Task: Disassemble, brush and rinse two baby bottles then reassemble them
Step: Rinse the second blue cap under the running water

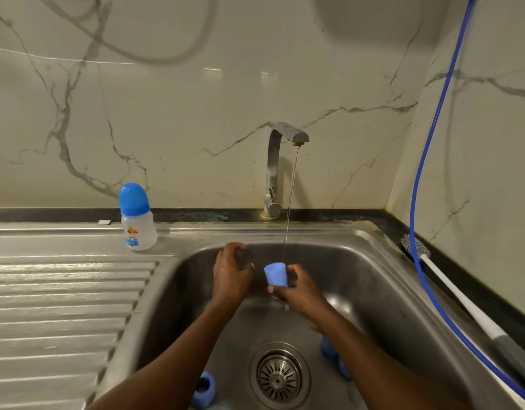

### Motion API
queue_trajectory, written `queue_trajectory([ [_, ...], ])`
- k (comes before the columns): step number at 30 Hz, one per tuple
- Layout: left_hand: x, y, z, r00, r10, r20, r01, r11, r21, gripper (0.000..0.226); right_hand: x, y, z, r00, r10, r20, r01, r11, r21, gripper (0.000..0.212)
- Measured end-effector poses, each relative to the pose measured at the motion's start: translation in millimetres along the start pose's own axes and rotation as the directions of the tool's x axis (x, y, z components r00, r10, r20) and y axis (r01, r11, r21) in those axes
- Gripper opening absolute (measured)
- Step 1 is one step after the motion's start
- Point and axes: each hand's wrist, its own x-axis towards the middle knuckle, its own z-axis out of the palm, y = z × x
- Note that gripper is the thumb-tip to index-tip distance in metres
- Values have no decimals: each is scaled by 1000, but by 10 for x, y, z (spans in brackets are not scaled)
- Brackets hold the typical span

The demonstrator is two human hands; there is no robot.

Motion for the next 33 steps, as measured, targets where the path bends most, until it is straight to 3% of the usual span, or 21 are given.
queue_trajectory([
  [3,0,19,5,1000,-1,-25,1,1000,7,36,16,-69,38,999,48,0,-47,976,215,57],
  [5,-7,16,19,1000,3,-27,-3,1000,4,36,26,-100,39,997,72,19,-74,972,222,54],
  [6,-7,22,16,1000,6,-28,-6,1000,8,37,13,-93,32,996,84,28,-87,980,177,50],
  [8,4,11,-4,999,6,-45,-7,1000,-10,37,-42,-42,0,996,83,26,-77,978,-195,47],
  [10,13,20,-26,998,12,-59,-13,1000,-28,36,-112,-8,-24,989,135,67,-71,808,-584,59],
  [12,22,42,-51,997,7,-73,-10,999,-37,36,-154,-41,-17,973,205,104,-85,744,-663,66],
  [15,52,93,-107,995,3,-101,-9,998,-54,38,-189,-168,74,989,57,135,57,701,-711,35],
  [18,75,123,-203,989,1,-146,-9,998,-56,37,-308,-208,202,972,67,226,146,581,-801,20],
  [22,114,115,-306,985,17,-171,-28,998,-59,38,-349,-229,359,935,-83,345,315,640,-701,15],
  [29,123,107,-304,993,17,-118,-25,998,-63,37,-410,-87,738,867,-127,482,417,714,-562,52],
  [33,113,97,-274,996,34,-85,-39,997,-61,38,-496,-18,844,840,-139,525,444,732,-517,36],
])
